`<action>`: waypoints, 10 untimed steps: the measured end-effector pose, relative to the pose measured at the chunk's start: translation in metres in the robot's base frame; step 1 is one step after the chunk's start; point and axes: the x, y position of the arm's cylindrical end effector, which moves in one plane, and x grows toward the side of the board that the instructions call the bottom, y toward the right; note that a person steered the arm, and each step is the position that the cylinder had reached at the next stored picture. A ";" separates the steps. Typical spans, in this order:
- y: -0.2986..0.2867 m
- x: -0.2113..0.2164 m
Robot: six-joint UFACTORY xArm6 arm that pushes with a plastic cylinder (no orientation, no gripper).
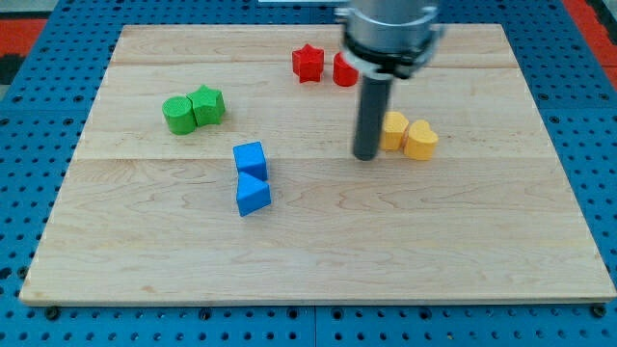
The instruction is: Push the red circle into the red star
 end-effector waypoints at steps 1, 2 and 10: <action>0.001 -0.035; 0.001 -0.053; 0.004 -0.135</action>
